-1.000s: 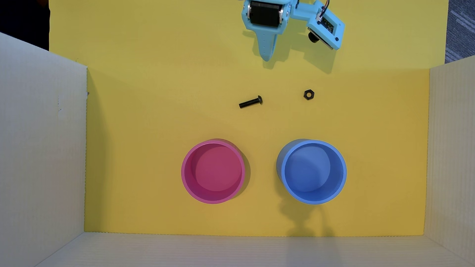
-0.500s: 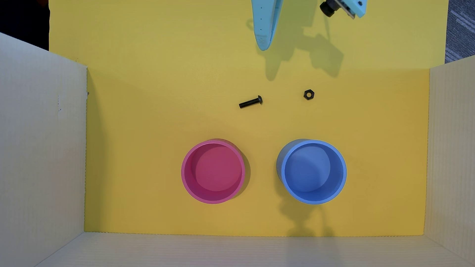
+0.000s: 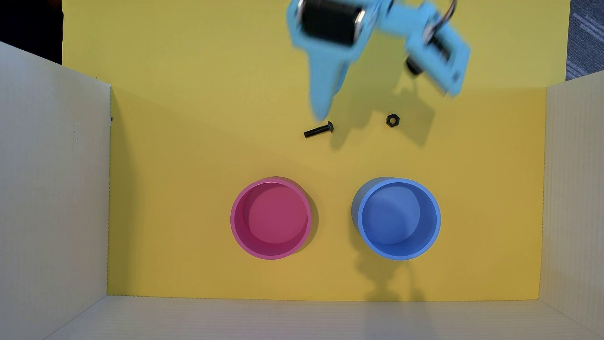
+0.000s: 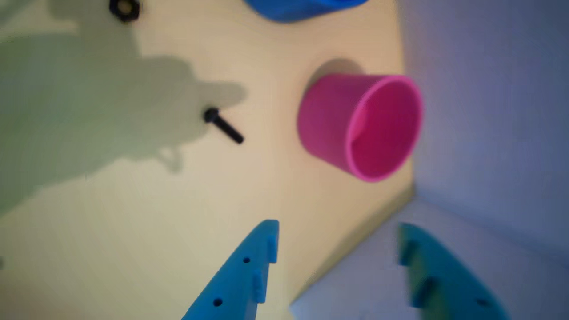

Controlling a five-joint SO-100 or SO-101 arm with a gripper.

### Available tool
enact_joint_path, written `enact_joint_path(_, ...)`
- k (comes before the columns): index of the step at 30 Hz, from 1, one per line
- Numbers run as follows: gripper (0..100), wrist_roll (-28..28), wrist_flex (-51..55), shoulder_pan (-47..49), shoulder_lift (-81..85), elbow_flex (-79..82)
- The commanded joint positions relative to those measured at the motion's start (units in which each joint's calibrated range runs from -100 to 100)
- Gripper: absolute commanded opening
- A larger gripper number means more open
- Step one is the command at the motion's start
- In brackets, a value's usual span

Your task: Pick up the bolt and place it in the pink box

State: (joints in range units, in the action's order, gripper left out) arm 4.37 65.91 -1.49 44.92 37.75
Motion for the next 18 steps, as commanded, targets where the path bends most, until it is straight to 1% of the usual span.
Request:
enact_joint_path(1,26,-1.95,0.28,-2.04,-5.27,-4.41)
enact_joint_path(3,26,-5.28,0.20,-2.63,-5.86,-3.78)
enact_joint_path(5,26,-6.74,-0.40,-2.77,-5.77,-1.97)
enact_joint_path(12,26,-7.37,0.03,-2.85,-7.63,1.56)
enact_joint_path(18,26,-7.37,0.03,-2.41,-14.28,1.74)
